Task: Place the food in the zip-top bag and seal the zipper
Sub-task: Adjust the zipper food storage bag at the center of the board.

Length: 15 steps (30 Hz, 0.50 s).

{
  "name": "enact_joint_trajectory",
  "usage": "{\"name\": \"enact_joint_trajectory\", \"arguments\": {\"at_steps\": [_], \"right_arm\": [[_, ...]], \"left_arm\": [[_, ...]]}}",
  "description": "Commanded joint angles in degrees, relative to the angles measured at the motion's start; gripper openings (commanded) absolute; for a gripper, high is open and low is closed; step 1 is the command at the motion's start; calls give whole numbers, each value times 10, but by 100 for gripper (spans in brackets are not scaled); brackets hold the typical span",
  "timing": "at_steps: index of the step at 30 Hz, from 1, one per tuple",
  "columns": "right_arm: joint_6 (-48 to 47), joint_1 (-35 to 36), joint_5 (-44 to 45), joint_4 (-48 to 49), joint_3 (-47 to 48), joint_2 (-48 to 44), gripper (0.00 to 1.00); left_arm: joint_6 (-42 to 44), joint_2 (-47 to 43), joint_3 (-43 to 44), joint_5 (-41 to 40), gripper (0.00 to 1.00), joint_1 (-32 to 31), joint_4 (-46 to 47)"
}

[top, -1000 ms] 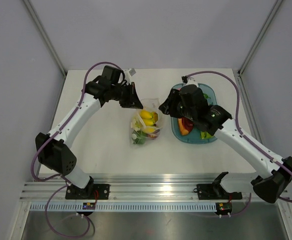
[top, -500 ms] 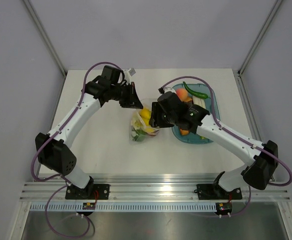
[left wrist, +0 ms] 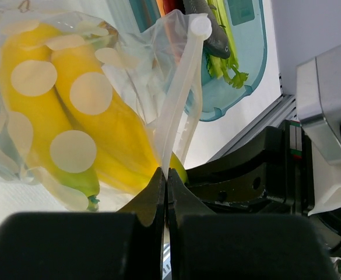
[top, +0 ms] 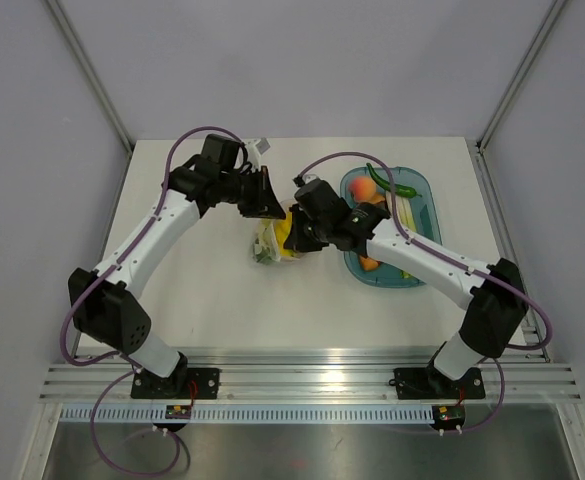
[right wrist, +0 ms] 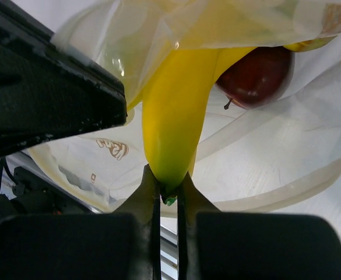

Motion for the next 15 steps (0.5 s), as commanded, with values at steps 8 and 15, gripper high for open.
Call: {"name": "enact_joint_trajectory", "arguments": {"at_steps": [8, 15], "right_arm": [[33, -1, 64, 62, 45, 101, 0], [44, -1, 43, 94, 40, 79, 19]], "left_arm": [[-17, -54, 2, 69, 0, -3, 37], [-1, -19, 14, 60, 0, -3, 21]]}}
